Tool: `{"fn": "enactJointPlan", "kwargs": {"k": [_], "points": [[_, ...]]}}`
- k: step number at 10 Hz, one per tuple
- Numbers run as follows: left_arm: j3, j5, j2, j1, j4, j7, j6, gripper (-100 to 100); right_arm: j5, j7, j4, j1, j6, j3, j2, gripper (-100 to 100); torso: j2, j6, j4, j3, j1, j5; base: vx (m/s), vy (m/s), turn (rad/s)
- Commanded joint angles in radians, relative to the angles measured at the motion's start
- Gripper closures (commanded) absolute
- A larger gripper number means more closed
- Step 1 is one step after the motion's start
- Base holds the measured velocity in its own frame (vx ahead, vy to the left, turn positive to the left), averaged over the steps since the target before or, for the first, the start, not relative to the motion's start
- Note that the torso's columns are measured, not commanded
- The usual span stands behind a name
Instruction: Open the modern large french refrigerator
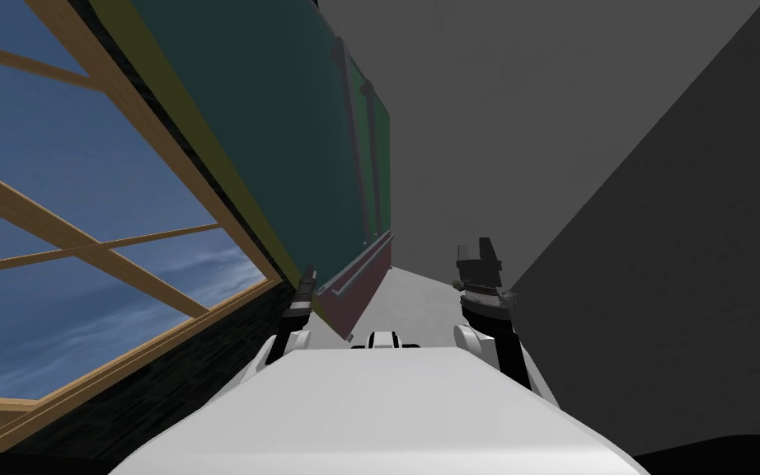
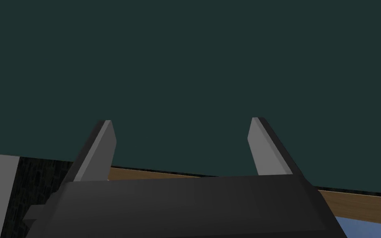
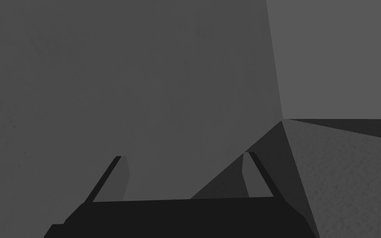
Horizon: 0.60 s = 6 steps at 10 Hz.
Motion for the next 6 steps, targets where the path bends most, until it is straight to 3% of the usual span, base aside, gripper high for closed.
{"fn": "enactJointPlan", "kwargs": {"k": [1,6], "points": [[0.009,-0.003,0.0,-0.011,0.061,-0.003,-0.003,-100,0.0,0.0,0.0,0.0,0.0,0.0,0.0,0,0.0,-0.001,0.0,0.0,0.001,0.0,0.024,-0.025,0.034],[0.02,-0.01,0.0,-0.031,0.18,-0.006,-0.038,-100,0.0,0.0,0.0,0.0,0.0,0.0,0.0,0,0.0,0.0,0.0,0.0,0.0,0.0,0.023,-0.018,0.031]]}}
